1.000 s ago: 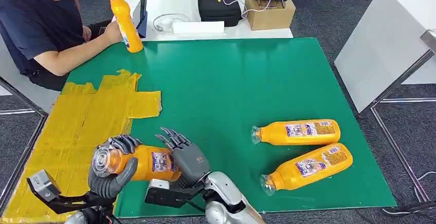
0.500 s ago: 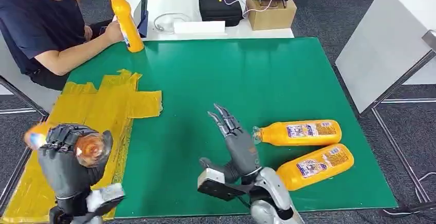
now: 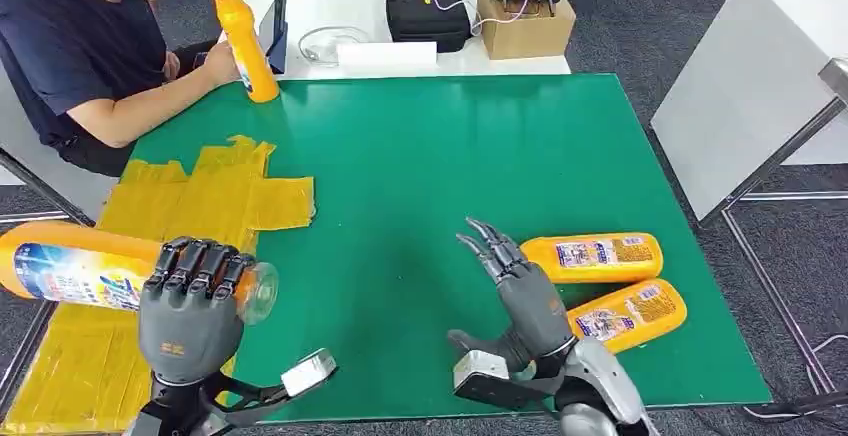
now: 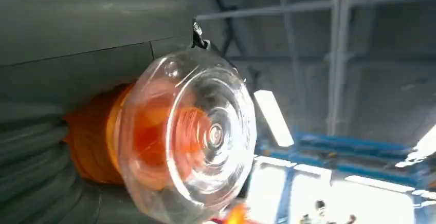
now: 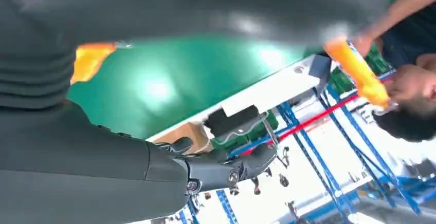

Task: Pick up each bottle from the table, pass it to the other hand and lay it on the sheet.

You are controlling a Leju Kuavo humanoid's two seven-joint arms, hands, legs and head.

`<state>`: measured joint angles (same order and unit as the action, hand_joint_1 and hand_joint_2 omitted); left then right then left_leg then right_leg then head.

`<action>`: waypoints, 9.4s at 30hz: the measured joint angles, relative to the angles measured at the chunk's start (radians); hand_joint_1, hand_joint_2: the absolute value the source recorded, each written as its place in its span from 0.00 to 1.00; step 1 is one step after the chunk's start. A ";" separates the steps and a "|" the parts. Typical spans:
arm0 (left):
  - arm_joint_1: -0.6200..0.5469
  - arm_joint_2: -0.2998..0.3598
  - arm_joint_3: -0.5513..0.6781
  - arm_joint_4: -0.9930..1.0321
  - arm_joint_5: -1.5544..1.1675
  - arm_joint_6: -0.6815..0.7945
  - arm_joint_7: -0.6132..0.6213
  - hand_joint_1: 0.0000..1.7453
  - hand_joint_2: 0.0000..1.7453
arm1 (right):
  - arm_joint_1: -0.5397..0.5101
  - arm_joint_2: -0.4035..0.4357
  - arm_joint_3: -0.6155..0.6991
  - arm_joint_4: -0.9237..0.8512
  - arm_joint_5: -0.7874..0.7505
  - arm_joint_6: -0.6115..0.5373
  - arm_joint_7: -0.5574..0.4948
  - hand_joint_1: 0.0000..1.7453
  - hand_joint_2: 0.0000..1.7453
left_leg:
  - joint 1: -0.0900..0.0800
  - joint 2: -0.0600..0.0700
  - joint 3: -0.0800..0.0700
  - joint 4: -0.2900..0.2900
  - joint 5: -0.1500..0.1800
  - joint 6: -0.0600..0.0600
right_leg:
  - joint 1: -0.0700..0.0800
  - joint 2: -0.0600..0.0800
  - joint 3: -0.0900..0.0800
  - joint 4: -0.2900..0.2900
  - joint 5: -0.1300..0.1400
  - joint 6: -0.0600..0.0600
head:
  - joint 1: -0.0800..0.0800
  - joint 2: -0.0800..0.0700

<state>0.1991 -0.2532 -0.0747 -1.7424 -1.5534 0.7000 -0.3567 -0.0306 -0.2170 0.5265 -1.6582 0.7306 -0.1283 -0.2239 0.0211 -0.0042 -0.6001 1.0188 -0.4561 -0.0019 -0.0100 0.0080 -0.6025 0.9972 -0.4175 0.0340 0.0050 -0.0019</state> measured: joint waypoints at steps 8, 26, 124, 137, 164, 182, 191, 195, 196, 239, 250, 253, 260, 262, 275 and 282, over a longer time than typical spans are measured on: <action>-0.142 0.252 -0.287 0.317 -0.013 -0.003 0.484 1.00 1.00 | -0.047 -0.032 -0.073 -0.012 -0.070 0.030 -0.072 0.00 1.00 | 0.000 0.000 0.001 0.000 0.001 0.000 | 0.000 0.000 0.001 0.001 0.000 0.000 | 0.000 0.000; -0.304 0.257 -0.165 0.950 0.063 -0.110 0.176 1.00 1.00 | -0.169 -0.145 -0.115 0.001 -0.155 0.181 -0.116 0.00 1.00 | -0.001 -0.006 0.008 -0.001 0.000 0.000 | -0.001 -0.005 0.012 0.000 -0.001 0.000 | 0.000 0.000; -0.078 0.260 0.120 0.316 1.408 -1.041 -0.344 0.00 0.00 | 0.253 -0.752 -0.409 0.047 -0.151 0.495 0.102 0.00 1.00 | -0.003 -0.003 0.005 0.000 -0.005 0.005 | -0.003 -0.002 0.005 0.001 -0.004 0.003 | -0.001 0.000; -0.079 0.254 0.123 0.323 1.406 -1.047 -0.344 0.00 0.00 | 0.115 -0.588 -0.327 0.142 0.048 0.325 0.051 0.00 1.00 | -0.003 -0.001 0.005 0.000 -0.005 0.005 | -0.003 -0.001 0.006 0.001 -0.004 0.003 | -0.001 0.000; -0.113 0.244 0.123 0.360 1.396 -1.059 -0.344 0.00 0.00 | -0.118 -0.339 -0.123 0.432 0.157 0.288 -0.002 0.00 1.00 | -0.003 0.000 0.005 0.000 -0.004 0.004 | -0.002 0.000 0.006 0.001 -0.004 0.003 | 0.000 0.000; -0.115 0.244 0.122 0.366 1.397 -1.059 -0.344 0.00 0.00 | -0.131 -0.334 -0.113 0.450 0.157 0.290 -0.003 0.00 1.00 | -0.003 0.000 0.007 0.000 -0.004 0.004 | -0.002 0.000 0.007 0.001 -0.004 0.003 | 0.000 0.000; -0.157 0.244 0.121 0.401 1.413 -1.060 -0.344 0.00 0.00 | -0.123 -0.465 -0.061 0.425 0.011 0.466 0.005 1.00 1.00 | -0.003 -0.006 0.010 0.001 -0.004 0.005 | -0.003 -0.005 0.011 0.000 -0.004 0.003 | 0.000 0.000; -0.171 0.245 0.121 0.424 1.420 -1.063 -0.344 0.00 0.00 | -0.090 -0.542 -0.050 0.372 -0.055 0.485 0.022 1.00 1.00 | -0.003 -0.006 0.008 0.000 -0.005 0.005 | -0.003 -0.006 0.013 0.000 -0.004 0.003 | 0.000 0.000; -0.173 0.245 0.120 0.430 1.428 -1.075 -0.344 0.00 0.00 | -0.086 -0.543 -0.049 0.363 -0.081 0.462 0.005 1.00 1.00 | -0.003 -0.006 0.006 0.000 -0.005 0.005 | -0.002 -0.006 0.013 0.000 -0.004 0.003 | 0.000 0.000; -0.154 0.077 0.133 0.405 1.715 -1.264 -0.161 0.00 1.00 | -0.222 0.141 -0.065 0.353 -0.274 0.110 -0.099 1.00 1.00 | 0.001 0.001 0.002 0.000 -0.001 0.001 | 0.001 0.001 0.001 0.001 -0.001 0.000 | -0.005 0.000; -0.123 0.026 -0.003 0.318 1.815 -1.254 -0.104 0.00 1.00 | -0.220 0.324 0.006 0.321 -0.325 0.125 -0.103 1.00 1.00 | 0.001 0.001 0.001 0.000 -0.001 0.001 | 0.001 0.001 0.001 0.001 -0.001 0.000 | -0.005 0.000; -0.118 0.018 -0.040 0.310 1.828 -1.254 -0.103 0.00 1.00 | -0.220 0.359 0.037 0.331 -0.326 0.125 -0.105 1.00 1.00 | 0.001 0.001 0.001 0.000 -0.001 0.001 | 0.002 0.001 0.001 0.001 -0.001 0.000 | -0.005 0.000; -0.115 0.018 -0.084 0.300 1.938 -1.276 -0.091 0.00 1.00 | -0.221 0.395 0.087 0.373 -0.336 0.122 -0.108 1.00 1.00 | 0.001 0.000 0.001 0.000 -0.001 0.001 | 0.002 0.001 0.001 0.001 -0.001 0.000 | -0.005 0.000; -0.115 0.018 -0.092 0.295 1.977 -1.289 -0.080 0.00 1.00 | -0.221 0.399 0.096 0.388 -0.336 0.120 -0.110 1.00 1.00 | 0.001 0.000 0.001 0.000 -0.001 0.001 | 0.002 0.001 0.001 0.001 -0.001 0.000 | -0.004 0.000; -0.110 0.018 -0.094 0.290 1.987 -1.290 -0.073 0.00 1.00 | -0.221 0.407 0.103 0.413 -0.337 0.118 -0.114 1.00 1.00 | 0.001 0.000 0.001 0.000 -0.001 0.001 | 0.001 0.001 0.001 0.001 -0.001 0.000 | -0.005 0.000; -0.110 0.018 -0.093 0.290 2.045 -1.299 -0.054 0.00 1.00 | -0.221 0.412 0.116 0.432 -0.329 0.118 -0.117 1.00 1.00 | 0.001 0.000 0.001 0.000 -0.001 0.001 | 0.001 0.001 0.001 0.001 -0.001 0.000 | -0.004 0.000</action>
<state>0.0887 -0.2354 -0.1682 -1.4523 0.4917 -0.5993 -0.4105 -0.2512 0.1949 0.6420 -1.2264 0.4013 -0.0107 -0.3410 0.0219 -0.0038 -0.5993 1.0186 -0.4570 -0.0004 -0.0085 0.0090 -0.6014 0.9984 -0.4182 0.0340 0.0008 -0.0019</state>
